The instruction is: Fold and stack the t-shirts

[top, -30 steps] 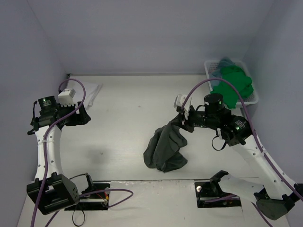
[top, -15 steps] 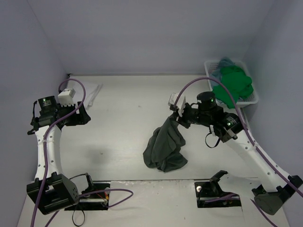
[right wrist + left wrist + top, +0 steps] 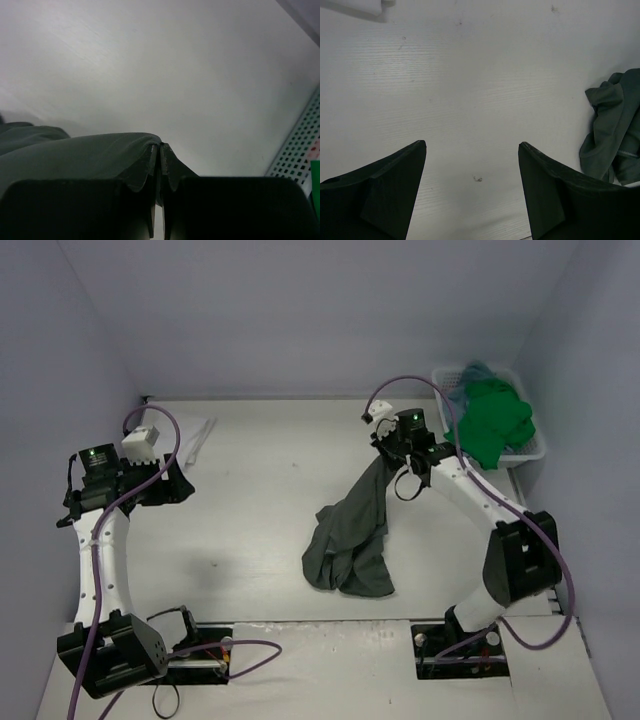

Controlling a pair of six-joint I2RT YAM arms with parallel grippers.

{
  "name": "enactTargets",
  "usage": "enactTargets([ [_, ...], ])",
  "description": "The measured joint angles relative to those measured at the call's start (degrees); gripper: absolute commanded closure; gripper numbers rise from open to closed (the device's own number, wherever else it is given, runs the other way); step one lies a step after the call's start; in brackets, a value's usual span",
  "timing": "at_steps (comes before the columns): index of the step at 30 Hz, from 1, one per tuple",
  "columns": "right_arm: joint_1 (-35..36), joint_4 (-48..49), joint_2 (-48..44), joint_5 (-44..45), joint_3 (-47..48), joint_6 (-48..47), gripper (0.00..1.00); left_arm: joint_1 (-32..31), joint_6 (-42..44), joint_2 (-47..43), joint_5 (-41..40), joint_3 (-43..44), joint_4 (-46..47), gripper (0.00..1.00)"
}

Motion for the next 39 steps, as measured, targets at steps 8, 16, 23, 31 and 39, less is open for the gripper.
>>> enactTargets([
  [8,-2.2,4.5,12.2,13.7,3.8,2.4,0.5,0.0,-0.4,-1.4,1.8,0.0,0.2,0.31],
  [16,-2.1,2.8,9.4,18.4,3.5,3.0,0.51,0.0,-0.6,-1.4,3.5,0.0,0.2,0.31],
  [23,3.7,-7.1,-4.7,4.6,2.6,-0.2,0.59,-1.1,-0.8,-0.4,4.2,0.2,-0.1,0.31],
  [31,19.6,-13.9,-7.2,-4.2,-6.4,-6.9,0.63,-2.3,-0.7,0.9,4.0,0.7,-0.3,0.31],
  [39,20.4,-14.9,-5.4,-2.9,-10.3,-10.1,0.66,-2.4,-0.7,0.9,3.9,1.0,-0.6,0.31],
])
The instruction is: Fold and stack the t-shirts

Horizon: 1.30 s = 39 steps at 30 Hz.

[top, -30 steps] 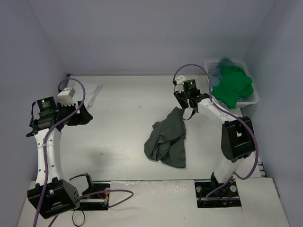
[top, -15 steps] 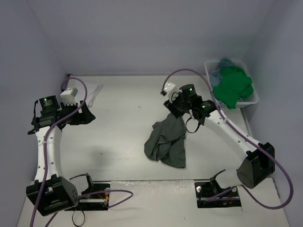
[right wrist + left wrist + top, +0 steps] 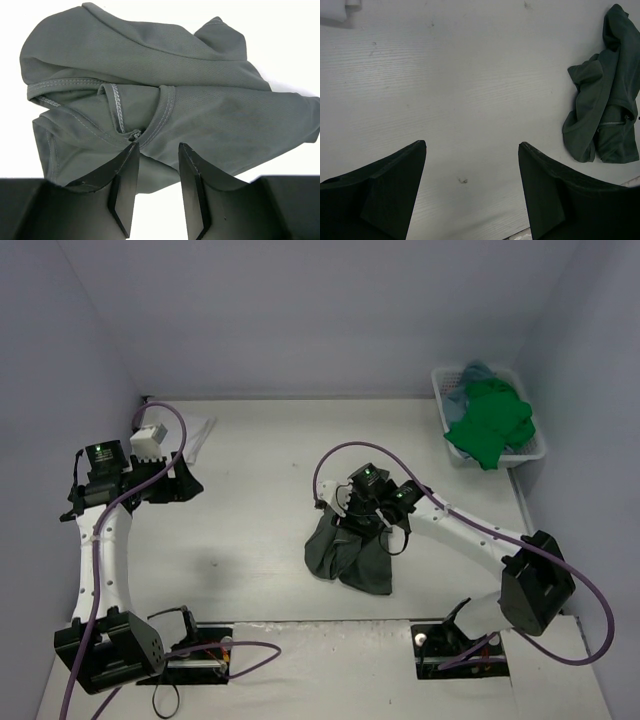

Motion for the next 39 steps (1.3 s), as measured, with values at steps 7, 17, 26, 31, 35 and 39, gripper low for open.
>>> enactTargets([
  [7,0.0,0.7,0.0,0.5,-0.4,-0.3,0.66,0.0,0.0,0.0,0.0,0.0,0.0,0.31],
  [17,0.5,1.2,2.1,0.4,-1.5,-0.3,0.66,0.0,0.0,0.0,0.0,0.0,0.0,0.31],
  [26,1.3,1.4,2.1,-0.4,-3.0,-0.3,0.66,0.0,0.0,0.0,0.0,0.0,-0.1,0.31],
  [31,1.9,1.5,2.1,-0.5,-4.3,-0.3,0.66,0.0,0.0,0.0,0.0,0.0,-0.1,0.31],
  [35,1.9,1.7,2.1,-0.4,-4.6,-0.3,0.66,0.0,0.0,0.0,0.0,0.0,-0.1,0.31],
  [39,1.9,2.0,2.1,-0.4,-4.7,-0.3,0.67,0.0,0.0,0.0,0.0,0.0,-0.1,0.31],
])
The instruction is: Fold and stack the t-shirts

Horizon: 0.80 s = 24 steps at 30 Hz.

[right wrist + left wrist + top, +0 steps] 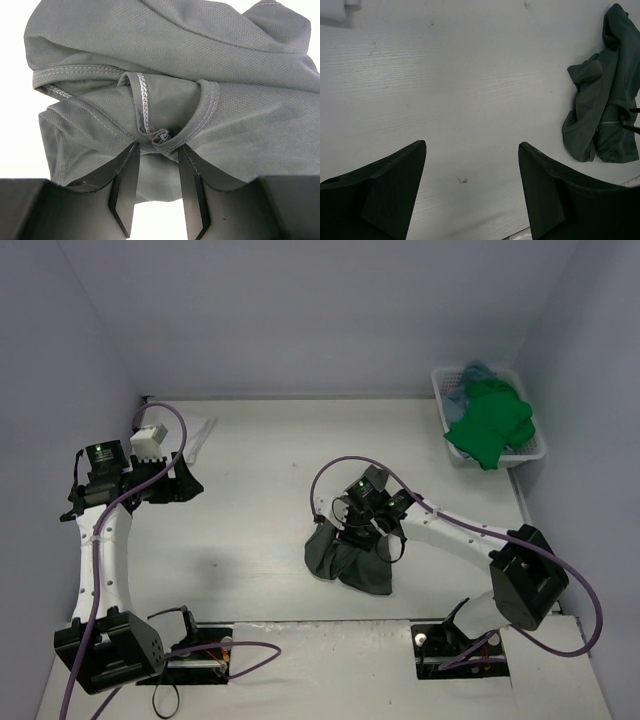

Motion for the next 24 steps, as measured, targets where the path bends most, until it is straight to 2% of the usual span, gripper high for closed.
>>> enactTargets([
  [16,0.0,4.1,5.1,0.7,0.0,0.0,0.67,0.0,0.0,0.0,-0.2,0.0,0.0,0.31],
  [22,0.0,5.5,6.3,2.2,0.0,0.1,0.78,0.0,0.2,0.0,-0.3,0.0,0.0,0.31],
  [24,0.0,6.0,6.6,3.0,0.0,0.1,0.87,0.0,0.3,0.0,-0.3,0.0,0.0,0.31],
])
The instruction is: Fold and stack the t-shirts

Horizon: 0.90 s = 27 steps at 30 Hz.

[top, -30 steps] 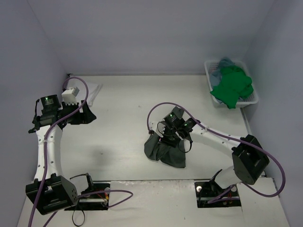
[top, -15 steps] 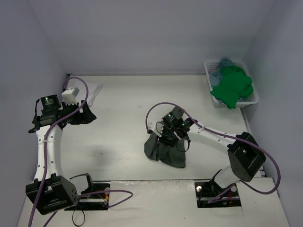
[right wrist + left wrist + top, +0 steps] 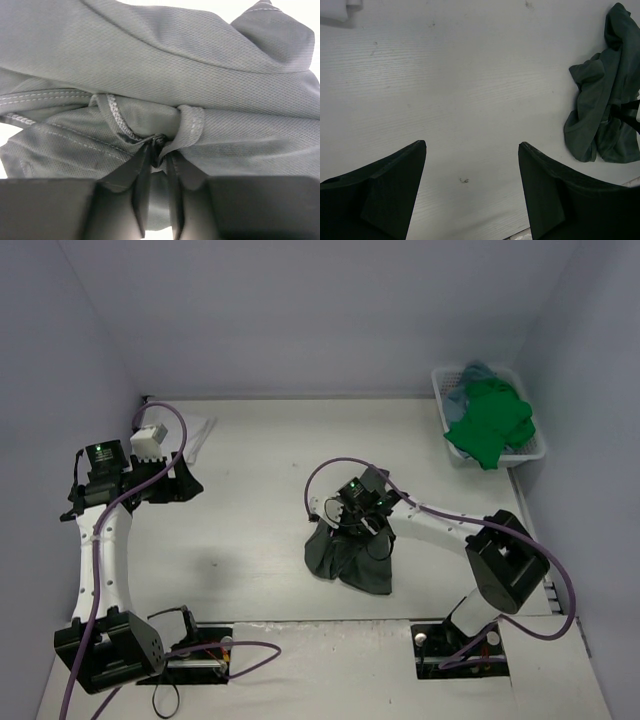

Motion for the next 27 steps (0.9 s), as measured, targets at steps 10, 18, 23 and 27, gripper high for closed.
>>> enactTargets([
  [10,-0.5,-0.8,-2.1,5.3,3.7,-0.5,1.0,-2.8,0.2,0.2,-0.7,0.0,0.0,0.31],
  [18,-9.4,-1.8,-8.0,7.7,14.6,-2.7,1.0,-14.6,2.2,3.5,-2.1,0.3,-0.1,0.31],
  [23,-15.0,-2.1,-8.4,8.9,16.7,-3.8,1.0,-21.8,2.3,5.7,-1.4,0.3,1.3,0.31],
  [27,-17.0,-3.0,-8.4,9.0,16.7,-4.1,1.0,-28.2,2.2,8.8,-0.8,2.3,2.6,0.31],
])
